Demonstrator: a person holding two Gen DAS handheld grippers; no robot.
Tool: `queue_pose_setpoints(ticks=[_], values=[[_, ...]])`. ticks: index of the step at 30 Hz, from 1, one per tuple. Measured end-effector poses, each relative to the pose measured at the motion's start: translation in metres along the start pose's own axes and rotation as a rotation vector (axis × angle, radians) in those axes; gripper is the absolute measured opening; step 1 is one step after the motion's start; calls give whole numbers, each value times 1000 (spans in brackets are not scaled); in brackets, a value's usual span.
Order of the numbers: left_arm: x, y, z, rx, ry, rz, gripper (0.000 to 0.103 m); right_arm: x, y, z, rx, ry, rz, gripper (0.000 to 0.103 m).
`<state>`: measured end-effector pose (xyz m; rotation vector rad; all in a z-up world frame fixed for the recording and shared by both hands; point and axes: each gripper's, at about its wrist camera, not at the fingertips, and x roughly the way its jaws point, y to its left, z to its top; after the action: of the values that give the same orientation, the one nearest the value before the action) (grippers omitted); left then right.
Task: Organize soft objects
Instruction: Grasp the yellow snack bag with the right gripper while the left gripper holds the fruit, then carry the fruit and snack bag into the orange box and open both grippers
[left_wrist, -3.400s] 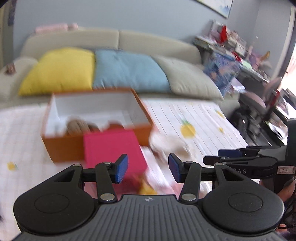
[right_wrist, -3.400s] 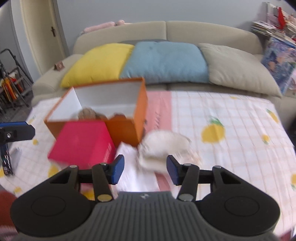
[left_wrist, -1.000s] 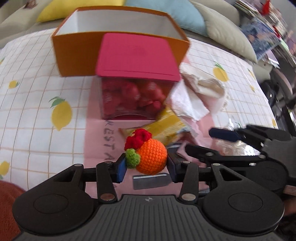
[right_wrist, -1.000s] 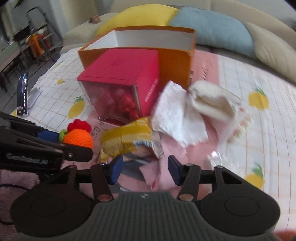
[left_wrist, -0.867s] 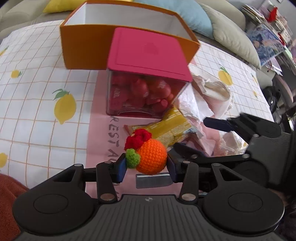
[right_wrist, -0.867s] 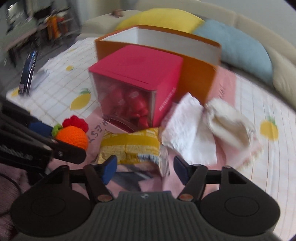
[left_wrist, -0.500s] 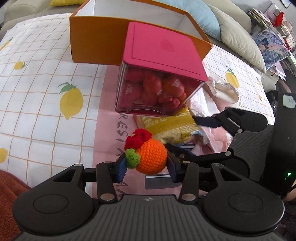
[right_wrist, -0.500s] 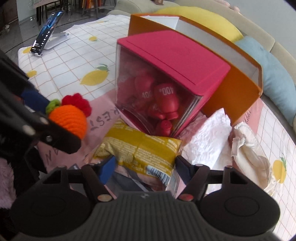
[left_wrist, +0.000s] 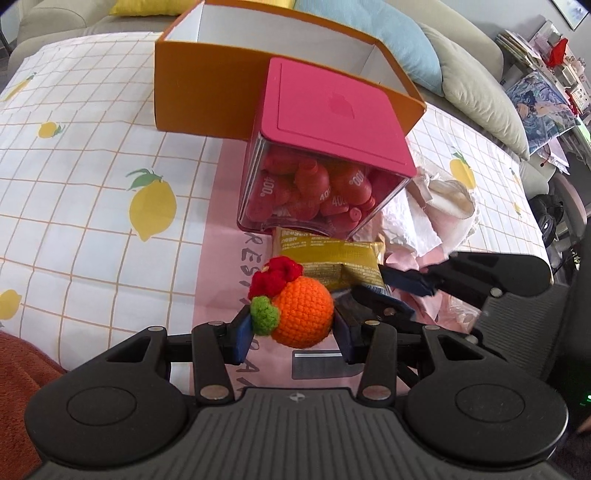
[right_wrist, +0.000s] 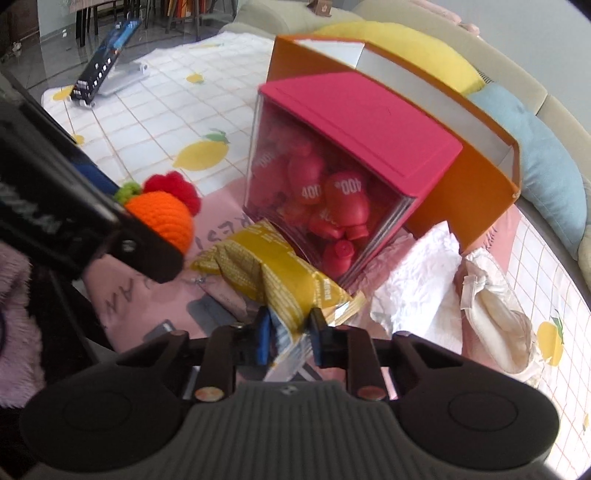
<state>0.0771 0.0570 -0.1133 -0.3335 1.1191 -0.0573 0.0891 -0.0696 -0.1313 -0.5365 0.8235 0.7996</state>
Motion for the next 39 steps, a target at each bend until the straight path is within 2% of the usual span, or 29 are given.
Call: queue_pose_setpoints(ticks=[2, 4, 10, 18, 25, 32, 39], values=[[-4, 0, -1, 1, -10, 3, 51, -10, -1, 1, 33, -13, 9, 14], [-7, -1, -2, 5, -18, 4, 51, -20, 0, 1, 53, -27, 0, 6], [-15, -8, -6, 33, -28, 0, 51, -50, -1, -4, 95, -49, -9, 3], [-45, -18, -7, 60, -83, -30, 51, -97, -1, -10, 148, -133, -71, 2], [-67, -23, 4, 72, -132, -31, 51, -141, -20, -9, 226, -207, -119, 2], [-79, -32, 31, 114, -179, -52, 51, -167, -43, 16, 239, -302, -162, 1], [-79, -44, 71, 163, -239, -47, 51, -161, -74, 58, 222, -370, -209, 1]])
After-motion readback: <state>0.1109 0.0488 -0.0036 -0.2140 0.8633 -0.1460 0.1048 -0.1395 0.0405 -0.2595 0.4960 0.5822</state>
